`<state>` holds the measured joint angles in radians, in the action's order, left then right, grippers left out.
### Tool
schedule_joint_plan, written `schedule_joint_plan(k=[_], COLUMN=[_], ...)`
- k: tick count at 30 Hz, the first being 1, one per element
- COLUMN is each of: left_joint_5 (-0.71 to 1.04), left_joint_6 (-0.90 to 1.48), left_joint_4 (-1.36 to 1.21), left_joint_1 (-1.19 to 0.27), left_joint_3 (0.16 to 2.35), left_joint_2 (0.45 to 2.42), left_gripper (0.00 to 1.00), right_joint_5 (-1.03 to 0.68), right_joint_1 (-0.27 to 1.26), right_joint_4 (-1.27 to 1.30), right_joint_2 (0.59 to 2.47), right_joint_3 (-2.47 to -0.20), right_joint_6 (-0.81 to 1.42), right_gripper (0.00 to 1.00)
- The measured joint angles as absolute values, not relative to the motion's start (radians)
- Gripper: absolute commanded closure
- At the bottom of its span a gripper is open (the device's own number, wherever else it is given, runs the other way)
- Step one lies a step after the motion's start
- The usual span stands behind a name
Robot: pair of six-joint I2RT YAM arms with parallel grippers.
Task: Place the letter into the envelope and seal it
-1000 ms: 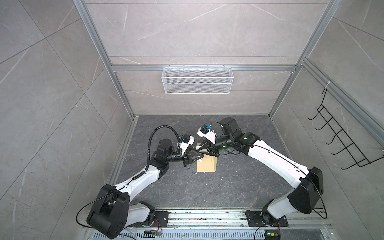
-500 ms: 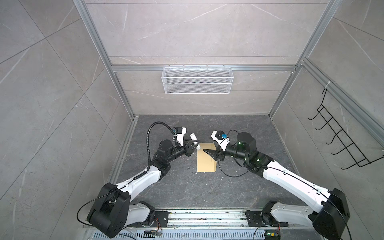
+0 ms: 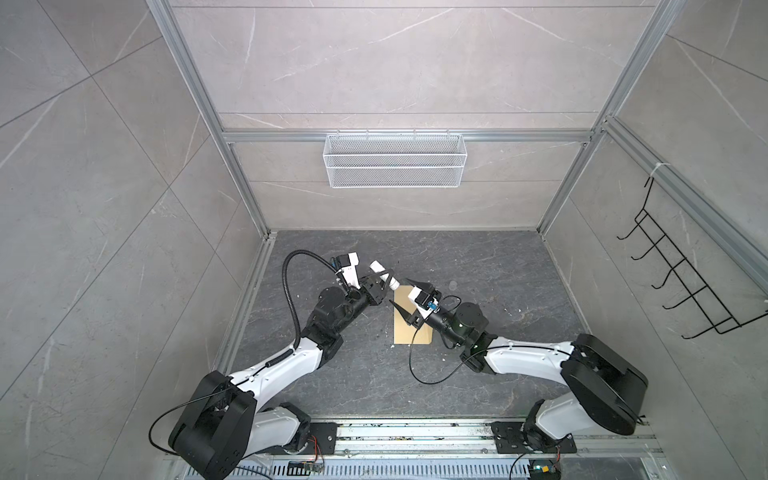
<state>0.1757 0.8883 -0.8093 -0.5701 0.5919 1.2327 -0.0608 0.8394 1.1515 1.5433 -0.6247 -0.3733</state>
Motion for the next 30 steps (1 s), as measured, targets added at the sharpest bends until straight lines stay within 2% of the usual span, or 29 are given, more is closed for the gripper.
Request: schedule_joint_plan(k=[9, 21, 30], left_joint_5=[0.167, 0.167, 0.167], left_joint_6=[0.913, 0.913, 0.913], left_joint_4=[-0.817, -0.817, -0.817], left_joint_1=[-0.57, -0.57, -0.57], left_joint_3=[0.592, 0.592, 0.592], left_joint_2=[1.233, 1.233, 1.233], left_gripper=[1.0, 1.0, 1.0], right_joint_5=[0.005, 0.015, 0.015], right_joint_1=[0.854, 0.854, 0.854], right_joint_4=[1.316, 1.343, 1.344], right_joint_2=[1.611, 1.663, 1.663], right_joint_3=[-0.625, -0.63, -0.641], right_joint_6=[-0.424, -0.423, -0.423], right_gripper=[0.47, 0.59, 0.62])
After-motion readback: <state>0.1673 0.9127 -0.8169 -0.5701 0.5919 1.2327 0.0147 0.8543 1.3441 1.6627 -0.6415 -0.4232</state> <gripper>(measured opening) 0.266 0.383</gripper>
